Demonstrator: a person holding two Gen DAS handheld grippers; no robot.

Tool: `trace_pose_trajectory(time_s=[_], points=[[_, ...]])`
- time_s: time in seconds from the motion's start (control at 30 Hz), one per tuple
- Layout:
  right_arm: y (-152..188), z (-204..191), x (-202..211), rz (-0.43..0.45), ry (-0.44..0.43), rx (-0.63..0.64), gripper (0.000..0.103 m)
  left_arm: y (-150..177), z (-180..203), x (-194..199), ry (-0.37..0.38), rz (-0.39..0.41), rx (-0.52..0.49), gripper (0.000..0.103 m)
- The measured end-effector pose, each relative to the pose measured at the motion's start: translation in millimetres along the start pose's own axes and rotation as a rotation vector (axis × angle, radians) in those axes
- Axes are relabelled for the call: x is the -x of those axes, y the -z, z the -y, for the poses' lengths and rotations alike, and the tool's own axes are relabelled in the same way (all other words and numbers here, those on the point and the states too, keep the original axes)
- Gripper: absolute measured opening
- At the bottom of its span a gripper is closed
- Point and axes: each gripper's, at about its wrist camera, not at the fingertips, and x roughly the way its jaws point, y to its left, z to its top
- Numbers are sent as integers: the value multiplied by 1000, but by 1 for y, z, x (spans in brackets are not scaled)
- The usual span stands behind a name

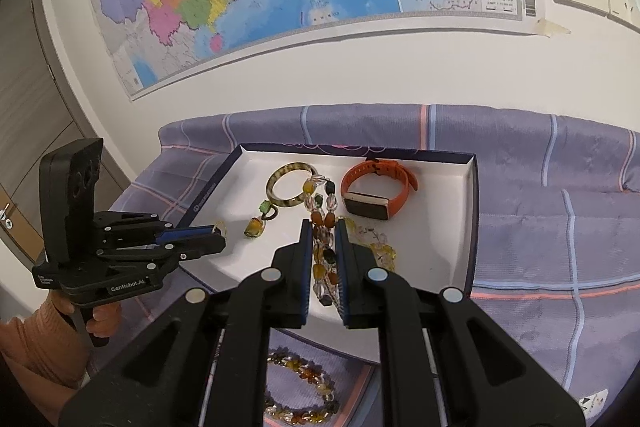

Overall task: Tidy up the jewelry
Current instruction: 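Lower the gold pendant into the tray and open the left tool while the right tool lowers the necklace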

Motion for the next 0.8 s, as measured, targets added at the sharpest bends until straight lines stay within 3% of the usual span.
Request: trace_pose_trajectory(time_s=[0.8], points=[[2, 9, -25, -41, -10, -19, 11, 1, -6, -19, -21, -41, 22, 11]])
